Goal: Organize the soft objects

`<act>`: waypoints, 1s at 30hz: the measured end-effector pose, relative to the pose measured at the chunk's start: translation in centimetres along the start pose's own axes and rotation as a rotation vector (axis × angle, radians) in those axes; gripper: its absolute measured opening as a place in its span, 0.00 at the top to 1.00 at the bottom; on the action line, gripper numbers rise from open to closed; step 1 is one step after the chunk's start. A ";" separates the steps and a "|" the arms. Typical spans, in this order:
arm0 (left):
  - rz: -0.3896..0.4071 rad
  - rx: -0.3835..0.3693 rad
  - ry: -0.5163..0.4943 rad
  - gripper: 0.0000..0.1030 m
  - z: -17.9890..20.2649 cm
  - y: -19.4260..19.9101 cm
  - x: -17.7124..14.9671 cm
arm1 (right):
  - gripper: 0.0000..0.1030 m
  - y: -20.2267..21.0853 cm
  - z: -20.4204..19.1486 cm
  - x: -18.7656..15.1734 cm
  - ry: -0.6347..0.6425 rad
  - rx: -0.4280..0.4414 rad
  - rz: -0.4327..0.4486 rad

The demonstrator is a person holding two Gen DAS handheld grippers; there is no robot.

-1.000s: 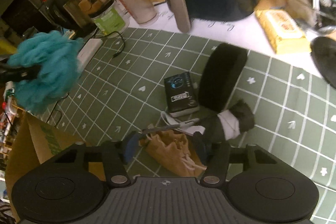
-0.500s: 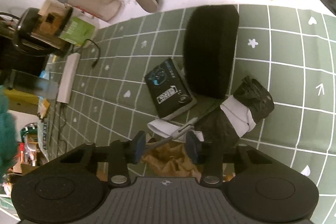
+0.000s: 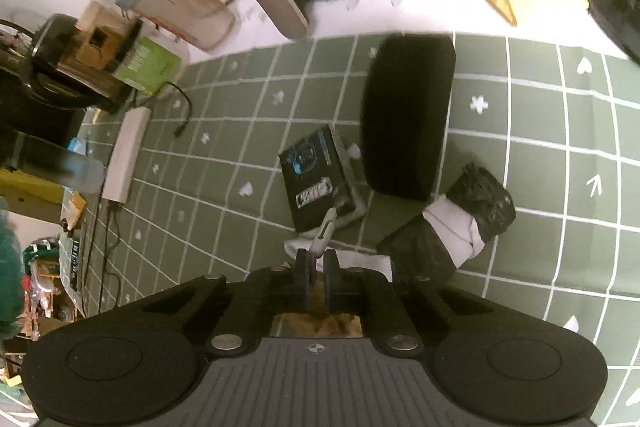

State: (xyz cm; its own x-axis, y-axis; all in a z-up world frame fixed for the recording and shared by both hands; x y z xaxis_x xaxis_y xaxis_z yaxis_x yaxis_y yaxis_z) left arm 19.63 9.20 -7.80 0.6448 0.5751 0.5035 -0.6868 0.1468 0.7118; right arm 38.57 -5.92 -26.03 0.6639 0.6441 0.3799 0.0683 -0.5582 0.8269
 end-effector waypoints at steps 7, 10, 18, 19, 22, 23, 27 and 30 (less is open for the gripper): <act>0.007 -0.019 -0.020 0.43 0.8 0.7 -0.1 | 0.92 3.7 -1.3 0.5 0.045 -0.039 0.085; 0.014 -0.034 -0.025 0.43 1.2 1.2 -0.1 | 0.92 5.6 -1.9 0.8 0.057 -0.057 0.130; 0.023 -0.069 -0.051 0.43 2.6 2.4 -0.5 | 0.92 11.2 -4.8 1.2 0.072 -0.071 0.250; 0.021 -0.074 -0.053 0.43 2.7 2.5 -0.6 | 0.92 11.9 -5.2 1.1 0.072 -0.071 0.261; 0.012 -0.082 -0.063 0.43 2.9 2.7 -1.2 | 0.92 13.8 -6.4 0.6 0.081 -0.071 0.292; 0.008 -0.084 -0.065 0.43 3.0 2.7 -1.3 | 0.92 14.4 -6.8 0.4 0.082 -0.072 0.300; -0.011 -0.095 -0.075 0.43 3.1 2.9 -2.6 | 0.92 16.3 -8.1 -0.8 0.087 -0.083 0.323; -0.033 -0.098 -0.083 0.43 3.2 2.9 -3.5 | 0.92 17.6 -9.1 -1.9 0.085 -0.074 0.336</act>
State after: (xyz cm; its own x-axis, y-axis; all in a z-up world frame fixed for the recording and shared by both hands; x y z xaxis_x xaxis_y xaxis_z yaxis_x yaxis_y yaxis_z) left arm 16.42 5.06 -5.97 0.6901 0.5010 0.5223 -0.6919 0.2450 0.6791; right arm 31.70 -12.19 -8.45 0.5754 0.4743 0.6663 -0.1992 -0.7089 0.6766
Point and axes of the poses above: each gripper's, at about its wrist camera, not at the fingertips, and y roughly against the way its jaws point, z to its right, x to its top, the point moved 10 cm from there along -y, roughly the way its jaws point, and after that the axes turned 15 degrees about y, right-handed, at the moved point
